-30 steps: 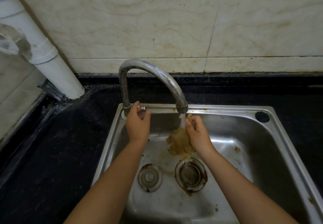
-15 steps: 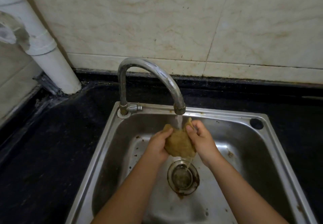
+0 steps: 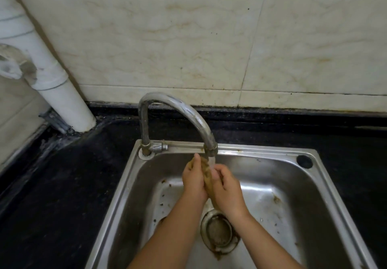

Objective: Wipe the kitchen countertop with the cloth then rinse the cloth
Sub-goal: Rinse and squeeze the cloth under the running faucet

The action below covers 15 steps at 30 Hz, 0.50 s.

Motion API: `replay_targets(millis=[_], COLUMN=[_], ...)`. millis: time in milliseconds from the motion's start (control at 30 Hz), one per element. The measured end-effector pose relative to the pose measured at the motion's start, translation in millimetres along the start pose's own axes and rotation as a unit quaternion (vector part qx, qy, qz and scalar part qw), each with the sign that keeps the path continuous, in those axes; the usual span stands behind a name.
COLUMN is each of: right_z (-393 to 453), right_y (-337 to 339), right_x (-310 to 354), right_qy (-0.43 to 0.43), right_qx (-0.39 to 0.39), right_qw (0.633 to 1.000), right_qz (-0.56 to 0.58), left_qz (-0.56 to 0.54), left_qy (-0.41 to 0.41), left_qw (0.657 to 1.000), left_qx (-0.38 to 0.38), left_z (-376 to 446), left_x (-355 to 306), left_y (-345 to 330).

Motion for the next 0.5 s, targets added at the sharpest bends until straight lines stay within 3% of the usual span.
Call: replay_targets(millis=[100,300,400,500], right_z=[1.6,29.3,25.8,20.2], right_y=[-5.4,11.8,17.1,22.2], right_x=[-3.8,-24.7,-18.3,-10.9], right_qy=[-0.005,-0.060,-0.055,-0.057], right_qx=[0.021,0.026,0.007,-0.016], right_qw=[0.994,0.988,0.994,0.998], right_qz=[-0.105,-0.138,-0.098,0.023], left_qz=[0.015,-0.071,-0.078,-0.054], left_qy=[0.015,0.123,0.080,0.043], left_qw=[1.000,0.988,0.993,0.997], left_qx=[0.002,0.053,0.045,0.041], left_z=[-0.8,-14.4,-7.5,-6.7], left_x=[9.5,25.9,15.1,14.5], left_y=[-3.3,-9.2,2.1,17.2])
Point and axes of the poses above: each hand's wrist, its own z-axis towards the middle knuckle, its own y-axis out of the back of the hand, x = y × z, the point moved 5 cm from there along z, towards the middle knuckle, and after that the axes turned 11 degrees about -z, right-handed, at the moved point
